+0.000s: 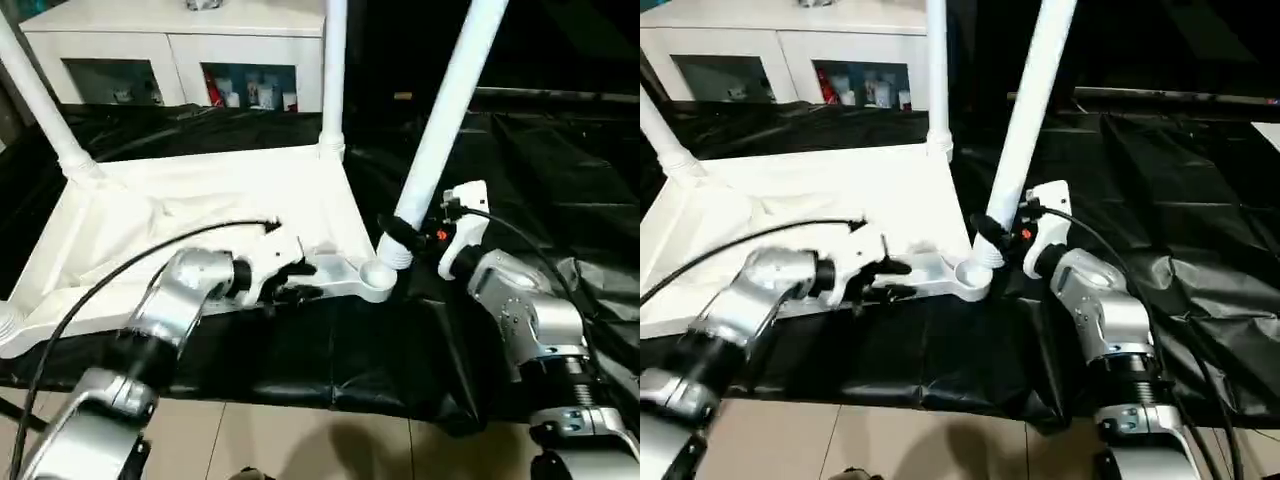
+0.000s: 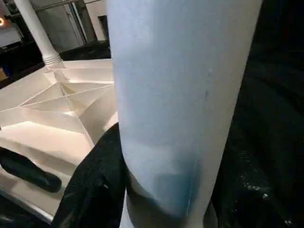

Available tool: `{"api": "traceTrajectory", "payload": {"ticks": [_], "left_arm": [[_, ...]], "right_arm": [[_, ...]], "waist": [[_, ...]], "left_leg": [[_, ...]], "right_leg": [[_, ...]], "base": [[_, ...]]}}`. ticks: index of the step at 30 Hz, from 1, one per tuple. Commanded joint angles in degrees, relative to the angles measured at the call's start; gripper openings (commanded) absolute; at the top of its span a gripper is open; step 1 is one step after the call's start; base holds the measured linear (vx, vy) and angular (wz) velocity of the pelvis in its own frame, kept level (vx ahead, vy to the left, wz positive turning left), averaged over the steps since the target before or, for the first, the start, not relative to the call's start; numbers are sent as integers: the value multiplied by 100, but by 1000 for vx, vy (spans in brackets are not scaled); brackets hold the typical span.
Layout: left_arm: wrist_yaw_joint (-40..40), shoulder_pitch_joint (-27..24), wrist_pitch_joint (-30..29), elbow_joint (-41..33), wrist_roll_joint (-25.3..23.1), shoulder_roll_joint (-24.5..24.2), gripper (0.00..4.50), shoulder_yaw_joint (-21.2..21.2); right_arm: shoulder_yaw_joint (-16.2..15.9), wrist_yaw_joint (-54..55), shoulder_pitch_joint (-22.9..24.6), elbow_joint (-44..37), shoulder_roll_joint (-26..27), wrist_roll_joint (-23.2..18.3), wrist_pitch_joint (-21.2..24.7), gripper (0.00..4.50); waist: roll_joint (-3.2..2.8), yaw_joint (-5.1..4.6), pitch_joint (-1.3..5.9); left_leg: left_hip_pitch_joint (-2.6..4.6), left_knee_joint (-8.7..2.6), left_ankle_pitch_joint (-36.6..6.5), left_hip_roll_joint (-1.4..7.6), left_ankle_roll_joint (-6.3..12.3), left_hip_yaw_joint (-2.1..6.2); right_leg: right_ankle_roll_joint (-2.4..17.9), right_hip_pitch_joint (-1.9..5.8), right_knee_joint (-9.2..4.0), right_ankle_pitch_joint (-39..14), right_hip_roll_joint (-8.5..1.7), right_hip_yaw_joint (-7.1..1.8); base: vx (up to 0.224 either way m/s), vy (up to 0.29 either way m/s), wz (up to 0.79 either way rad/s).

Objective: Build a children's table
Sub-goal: Insert table leg to table base

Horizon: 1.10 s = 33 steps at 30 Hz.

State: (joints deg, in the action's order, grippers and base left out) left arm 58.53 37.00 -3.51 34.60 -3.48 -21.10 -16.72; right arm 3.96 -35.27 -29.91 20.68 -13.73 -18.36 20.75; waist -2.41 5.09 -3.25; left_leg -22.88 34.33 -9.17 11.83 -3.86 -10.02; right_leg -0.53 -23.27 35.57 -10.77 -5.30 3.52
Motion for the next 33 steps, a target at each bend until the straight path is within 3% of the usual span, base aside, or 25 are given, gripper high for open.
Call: {"api": "traceTrajectory", "payload": {"ticks": [1, 3, 4, 5, 9, 12, 16, 17, 24, 27, 29, 32, 33], "left_arm": [[-22, 125, 12, 195, -83, 10, 189, -36], [37, 157, 63, 293, -74, 17, 189, -37], [116, 198, 90, 428, -47, 21, 189, -45], [166, 219, 98, 541, -22, 16, 154, -53], [201, 245, 62, 677, 13, 19, 147, -15], [220, 249, 53, 749, 58, 44, 107, 58], [351, 223, -81, 784, 46, 26, 99, 25], [349, 222, -88, 786, 43, 26, 72, 24], [-391, 266, -591, 958, -290, -8, 27, 33], [-598, 99, -1041, 665, -319, -26, 12, 99], [-603, -84, -1340, 271, -238, -28, 6, 160], [-373, -326, -1188, -202, -58, -30, 0, 179], [-276, -395, -1057, -341, 28, -12, 0, 182]], "right_arm": [[-20, -20, -23, -71, -21, -6, -71, 193], [-24, -23, -20, -75, -25, -4, -76, 193], [-28, -31, -8, -87, -30, -4, -83, 193], [-29, -37, 14, -105, -35, -2, -89, 193], [-15, -49, 35, -129, -32, 3, -80, 193], [-25, -66, 53, -139, -35, 8, -80, 193], [-63, -97, 38, -103, -33, 33, -98, 193], [-64, -97, 38, -102, -32, 34, -99, 193], [-108, -107, -19, -6, -1, 74, -123, 193], [-109, -102, -81, 68, 54, 46, -83, 193], [-116, -156, -146, 116, 93, -7, -1, 193], [-239, -342, -229, 172, 86, -6, 85, 193], [-330, -457, -297, 238, 71, 27, 89, 192]], "waist": [[29, 6, 466], [36, 12, 469], [12, 11, 476], [4, 19, 477], [7, 18, 477], [12, 27, 474], [35, 26, 470], [33, 28, 470], [50, 15, 447], [44, -41, 436], [72, -73, 432], [46, -133, 441], [138, -147, 439]], "left_leg": [[130, -385, -947, 58, 61, -6], [133, -384, -952, 60, 70, -5], [142, -378, -961, 65, 73, -4], [145, -376, -961, 58, 81, -4], [150, -379, -1035, 68, 68, -2], [153, -384, -1053, 78, 79, -1], [147, -386, -1036, 78, 91, -3], [148, -384, -1028, 78, 94, -3], [140, -401, -1163, 72, 50, 5], [117, -420, -1242, 70, -1, 19], [117, -417, -1258, 61, 9, 17], [133, -401, -1190, 66, 97, 11], [127, -401, -1159, 65, 133, -3]], "right_leg": [[1300, 304, -353, -436, -236, -195], [1343, 308, -349, -400, -244, -192], [1372, 305, -347, -354, -244, -193], [1394, 305, -344, -335, -238, -189], [1447, 310, -339, -300, -242, -188], [1476, 310, -340, -316, -252, -189], [1470, 314, -341, -366, -253, -190], [1471, 312, -340, -365, -254, -191], [1380, 317, -376, -716, -262, -191], [1317, 344, -377, -886, -268, -186], [1322, 343, -391, -965, -265, -184], [1427, 318, -394, -840, -247, -191], [1435, 322, -401, -803, -234, -191]], "base": [[0, 0, 0], [0, 0, 0], [0, 0, 0], [0, 0, 0], [0, 0, 0], [0, 0, 0], [0, 0, 0], [0, 0, 0], [0, 0, 0], [0, 0, 0], [0, 0, 0], [0, 0, 0], [0, 0, 0]]}}
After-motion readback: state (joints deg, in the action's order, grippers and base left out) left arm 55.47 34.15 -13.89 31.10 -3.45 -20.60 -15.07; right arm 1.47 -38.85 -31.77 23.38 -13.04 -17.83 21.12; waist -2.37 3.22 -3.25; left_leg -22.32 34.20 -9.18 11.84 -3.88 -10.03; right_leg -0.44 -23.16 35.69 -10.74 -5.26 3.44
